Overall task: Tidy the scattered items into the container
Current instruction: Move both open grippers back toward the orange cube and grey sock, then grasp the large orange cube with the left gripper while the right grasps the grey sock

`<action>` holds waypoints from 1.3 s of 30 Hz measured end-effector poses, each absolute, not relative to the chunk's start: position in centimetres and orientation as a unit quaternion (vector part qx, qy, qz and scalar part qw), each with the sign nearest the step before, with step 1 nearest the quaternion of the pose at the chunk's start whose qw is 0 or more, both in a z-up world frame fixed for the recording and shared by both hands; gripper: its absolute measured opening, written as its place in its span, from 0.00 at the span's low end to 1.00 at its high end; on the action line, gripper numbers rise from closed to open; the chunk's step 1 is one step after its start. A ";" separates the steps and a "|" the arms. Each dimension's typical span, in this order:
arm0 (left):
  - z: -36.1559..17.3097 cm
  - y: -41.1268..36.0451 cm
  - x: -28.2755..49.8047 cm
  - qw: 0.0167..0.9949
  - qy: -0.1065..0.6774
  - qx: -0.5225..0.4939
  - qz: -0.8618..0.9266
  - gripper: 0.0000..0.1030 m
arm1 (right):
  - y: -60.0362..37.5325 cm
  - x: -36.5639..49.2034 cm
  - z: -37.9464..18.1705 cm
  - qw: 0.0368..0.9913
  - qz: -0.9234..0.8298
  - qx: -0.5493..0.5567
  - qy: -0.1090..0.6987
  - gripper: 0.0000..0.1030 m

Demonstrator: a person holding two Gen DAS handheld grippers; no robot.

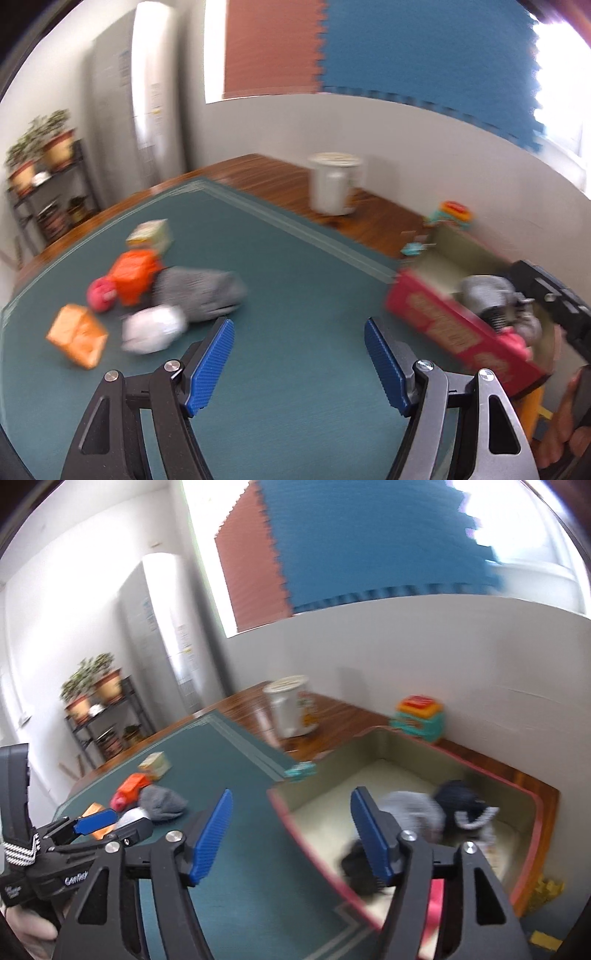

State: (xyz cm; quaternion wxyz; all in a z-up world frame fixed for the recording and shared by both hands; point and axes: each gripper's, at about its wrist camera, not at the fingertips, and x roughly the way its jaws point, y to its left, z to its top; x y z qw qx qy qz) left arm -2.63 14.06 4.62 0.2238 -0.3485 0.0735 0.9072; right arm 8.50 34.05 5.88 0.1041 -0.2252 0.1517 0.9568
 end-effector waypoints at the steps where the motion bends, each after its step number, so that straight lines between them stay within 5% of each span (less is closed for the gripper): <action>1: 4.4 12.5 -3.1 0.209 0.067 -0.352 0.910 0.73 | 33.1 7.8 5.8 0.092 0.958 -0.230 0.147 0.71; 16: 0.9 -5.3 -9.2 0.020 0.023 -0.372 0.928 0.73 | 22.2 -0.8 2.7 -0.028 0.947 -0.303 0.098 0.74; 37: -3.6 -4.7 -15.8 0.084 0.035 -0.394 0.914 0.73 | 22.1 -3.3 -1.5 -0.029 0.926 -0.361 0.108 0.74; 39: -3.6 -4.9 -15.8 0.089 0.027 -0.393 0.915 0.67 | 22.0 -3.4 -1.6 -0.029 0.925 -0.363 0.108 0.74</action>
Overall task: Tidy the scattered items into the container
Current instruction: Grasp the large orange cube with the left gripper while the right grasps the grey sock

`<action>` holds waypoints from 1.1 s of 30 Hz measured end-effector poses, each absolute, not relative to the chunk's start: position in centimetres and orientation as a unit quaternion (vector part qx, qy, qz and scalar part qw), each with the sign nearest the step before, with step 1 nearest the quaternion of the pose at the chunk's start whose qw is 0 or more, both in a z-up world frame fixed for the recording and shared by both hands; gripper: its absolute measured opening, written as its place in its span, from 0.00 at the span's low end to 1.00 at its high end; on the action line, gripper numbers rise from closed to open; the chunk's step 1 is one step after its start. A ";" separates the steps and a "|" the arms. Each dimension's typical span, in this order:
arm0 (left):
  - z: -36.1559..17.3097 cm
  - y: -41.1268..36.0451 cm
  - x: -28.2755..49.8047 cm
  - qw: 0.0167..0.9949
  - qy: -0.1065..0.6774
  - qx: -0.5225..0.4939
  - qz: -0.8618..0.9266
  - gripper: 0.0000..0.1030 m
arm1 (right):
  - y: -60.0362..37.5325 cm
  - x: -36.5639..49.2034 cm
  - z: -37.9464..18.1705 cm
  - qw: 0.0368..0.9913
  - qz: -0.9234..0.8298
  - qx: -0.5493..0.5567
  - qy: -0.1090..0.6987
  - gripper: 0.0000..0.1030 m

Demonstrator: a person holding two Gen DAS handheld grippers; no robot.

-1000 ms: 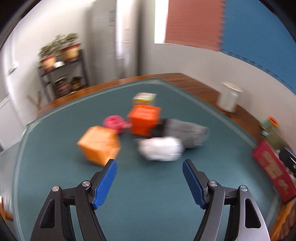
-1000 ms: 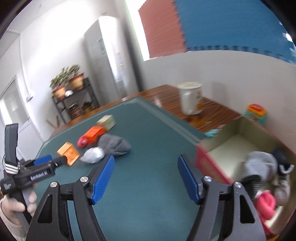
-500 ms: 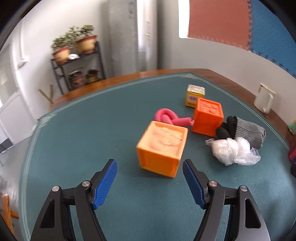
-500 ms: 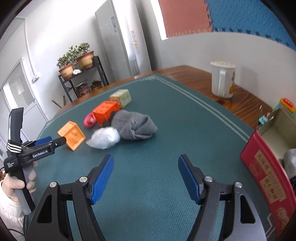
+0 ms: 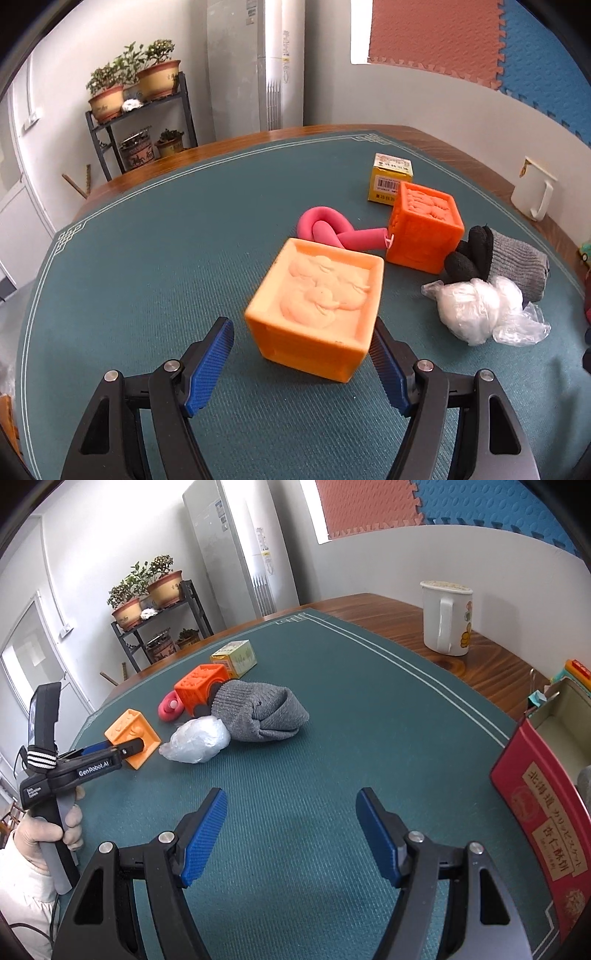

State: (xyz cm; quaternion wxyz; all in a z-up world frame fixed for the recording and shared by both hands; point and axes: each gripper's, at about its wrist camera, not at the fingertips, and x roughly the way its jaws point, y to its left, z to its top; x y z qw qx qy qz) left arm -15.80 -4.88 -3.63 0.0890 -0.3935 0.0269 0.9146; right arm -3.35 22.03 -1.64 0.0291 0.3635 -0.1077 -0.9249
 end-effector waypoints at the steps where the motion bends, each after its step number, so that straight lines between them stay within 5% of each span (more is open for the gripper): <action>1: -3.7 -4.9 -15.8 0.096 0.022 -0.394 0.914 0.62 | 22.0 -3.4 -1.7 0.030 -0.924 0.365 -0.108 0.74; 6: -3.5 -4.5 -15.2 0.096 0.032 -0.391 0.915 0.56 | 22.2 -3.7 -2.0 0.032 -0.919 0.374 -0.119 0.74; 29: 1.0 -4.2 -11.2 0.148 0.000 -0.360 0.921 0.55 | 23.6 -15.7 -3.8 0.063 -0.873 0.424 -0.234 0.73; 31: 0.7 -4.0 -11.4 0.148 0.002 -0.365 0.919 0.55 | 23.2 -15.9 -3.8 0.074 -0.877 0.418 -0.226 0.52; 33: 0.4 -3.8 -11.4 0.148 0.003 -0.368 0.918 0.55 | 22.9 -15.9 -3.9 0.081 -0.876 0.421 -0.221 0.47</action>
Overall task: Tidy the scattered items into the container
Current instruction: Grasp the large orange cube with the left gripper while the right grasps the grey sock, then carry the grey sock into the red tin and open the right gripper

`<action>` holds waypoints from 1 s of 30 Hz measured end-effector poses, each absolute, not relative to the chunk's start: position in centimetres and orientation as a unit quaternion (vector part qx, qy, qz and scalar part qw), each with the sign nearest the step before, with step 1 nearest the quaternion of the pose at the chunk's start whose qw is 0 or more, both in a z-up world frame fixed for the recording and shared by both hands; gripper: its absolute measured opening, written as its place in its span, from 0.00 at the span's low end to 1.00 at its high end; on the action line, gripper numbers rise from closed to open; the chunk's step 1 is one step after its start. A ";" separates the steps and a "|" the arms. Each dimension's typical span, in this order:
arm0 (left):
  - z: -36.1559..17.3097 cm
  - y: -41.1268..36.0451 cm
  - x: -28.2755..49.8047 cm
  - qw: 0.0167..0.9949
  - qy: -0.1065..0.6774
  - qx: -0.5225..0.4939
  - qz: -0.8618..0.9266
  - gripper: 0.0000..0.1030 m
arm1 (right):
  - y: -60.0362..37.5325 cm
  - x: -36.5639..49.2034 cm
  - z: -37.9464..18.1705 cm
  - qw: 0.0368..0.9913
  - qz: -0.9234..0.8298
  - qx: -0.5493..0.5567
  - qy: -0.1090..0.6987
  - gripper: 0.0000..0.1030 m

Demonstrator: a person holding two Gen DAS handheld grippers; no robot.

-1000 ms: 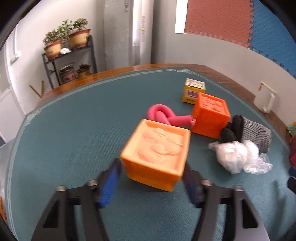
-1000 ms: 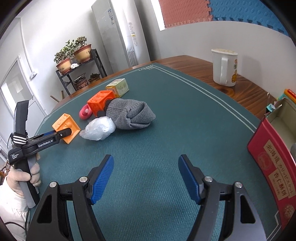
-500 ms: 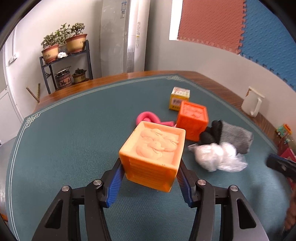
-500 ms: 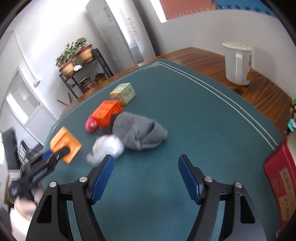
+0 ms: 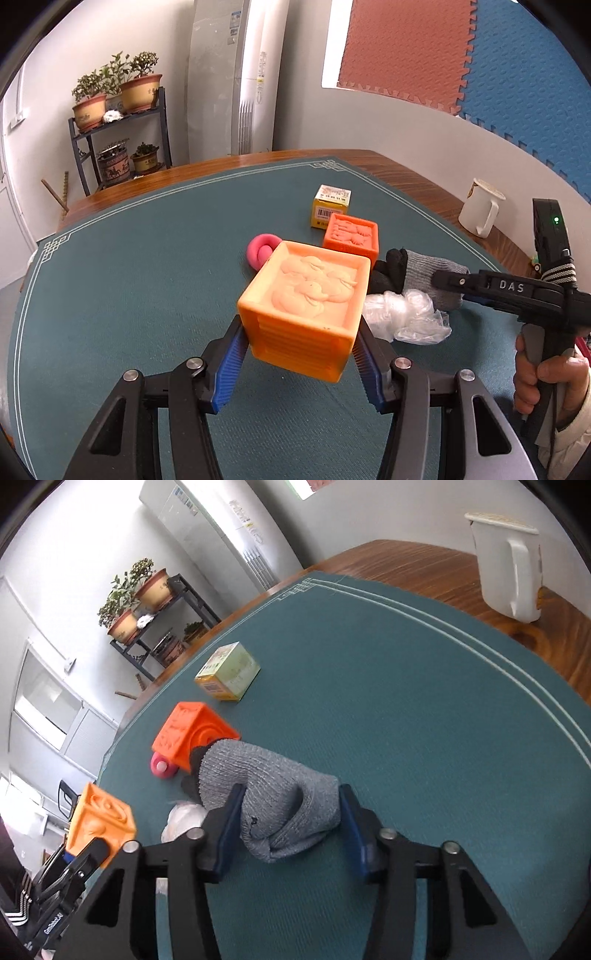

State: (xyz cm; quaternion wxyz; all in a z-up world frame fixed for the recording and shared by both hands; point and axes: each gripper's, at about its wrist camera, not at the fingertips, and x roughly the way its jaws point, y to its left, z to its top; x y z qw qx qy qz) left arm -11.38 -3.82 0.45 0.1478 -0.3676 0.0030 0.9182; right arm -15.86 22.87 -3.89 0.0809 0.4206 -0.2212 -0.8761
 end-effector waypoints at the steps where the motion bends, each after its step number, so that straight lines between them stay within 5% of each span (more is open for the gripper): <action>1: 0.3 -3.7 -11.4 0.147 0.003 -0.370 0.917 0.55 | 22.7 -15.7 -3.8 0.083 -0.878 0.419 -0.215 0.42; 15: 0.6 -2.9 -10.5 0.158 0.006 -0.368 0.916 0.55 | 26.7 -7.6 1.4 0.036 -0.916 0.336 -0.217 0.38; 30: 2.1 0.2 -7.5 0.190 0.015 -0.357 0.914 0.55 | 41.5 4.8 5.4 -0.174 -0.918 0.261 -0.243 0.38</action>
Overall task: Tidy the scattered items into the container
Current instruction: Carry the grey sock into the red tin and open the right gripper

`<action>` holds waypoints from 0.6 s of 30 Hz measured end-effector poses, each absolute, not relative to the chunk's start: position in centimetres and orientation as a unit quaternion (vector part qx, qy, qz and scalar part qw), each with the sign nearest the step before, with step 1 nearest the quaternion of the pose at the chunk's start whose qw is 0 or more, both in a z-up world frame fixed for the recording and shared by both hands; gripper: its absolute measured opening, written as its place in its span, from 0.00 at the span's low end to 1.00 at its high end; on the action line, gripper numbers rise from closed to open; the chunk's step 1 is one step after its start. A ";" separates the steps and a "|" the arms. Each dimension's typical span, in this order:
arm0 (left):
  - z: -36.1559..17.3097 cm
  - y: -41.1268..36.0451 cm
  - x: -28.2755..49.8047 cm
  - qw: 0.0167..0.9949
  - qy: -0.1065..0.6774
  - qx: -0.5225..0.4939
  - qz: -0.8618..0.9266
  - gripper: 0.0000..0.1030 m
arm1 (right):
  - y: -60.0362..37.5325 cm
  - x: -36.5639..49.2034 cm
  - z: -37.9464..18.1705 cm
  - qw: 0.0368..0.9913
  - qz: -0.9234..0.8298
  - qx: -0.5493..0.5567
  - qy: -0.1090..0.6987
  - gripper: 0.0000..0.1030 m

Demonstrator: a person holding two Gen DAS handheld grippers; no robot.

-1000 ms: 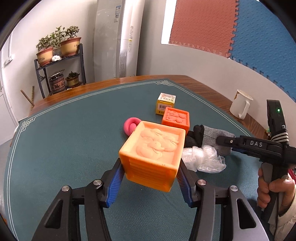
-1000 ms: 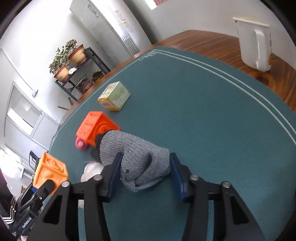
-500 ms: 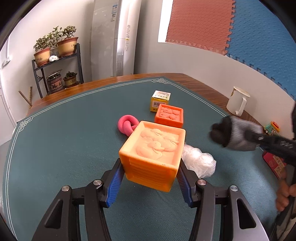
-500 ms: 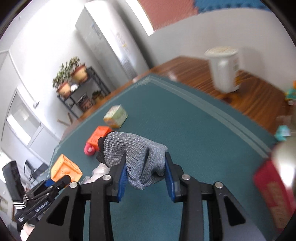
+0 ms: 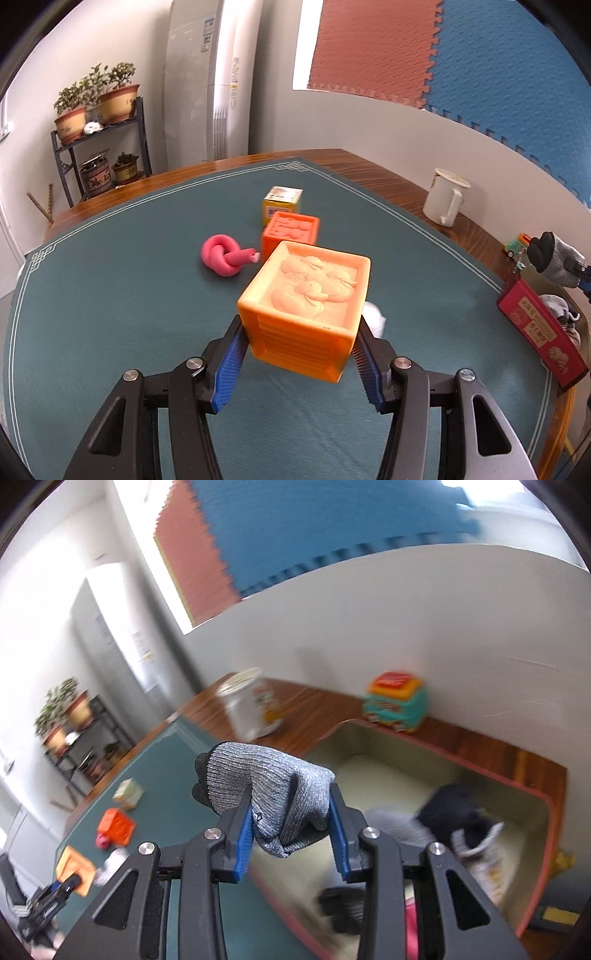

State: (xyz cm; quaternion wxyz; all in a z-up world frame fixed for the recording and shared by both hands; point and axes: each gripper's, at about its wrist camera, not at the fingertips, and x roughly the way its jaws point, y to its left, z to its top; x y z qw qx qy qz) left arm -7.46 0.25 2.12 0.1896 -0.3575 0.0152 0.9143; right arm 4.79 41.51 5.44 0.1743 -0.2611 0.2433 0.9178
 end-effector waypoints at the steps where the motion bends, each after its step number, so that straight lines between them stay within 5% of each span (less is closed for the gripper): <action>1: 2.3 0.6 -7.1 0.192 0.017 -0.357 0.914 0.55 | 42.2 4.8 5.4 0.182 0.917 -0.261 0.243 0.38; 8: 3.9 2.1 -5.5 0.206 0.019 -0.352 0.913 0.55 | 45.5 4.1 4.2 0.221 0.904 -0.272 0.246 0.39; 12: 4.7 3.1 -4.9 0.211 0.021 -0.350 0.912 0.55 | 47.2 3.8 2.8 0.238 0.888 -0.288 0.269 0.54; 18: 5.6 6.1 -4.0 0.229 0.034 -0.347 0.909 0.55 | 47.8 6.3 4.1 0.228 0.896 -0.260 0.281 0.56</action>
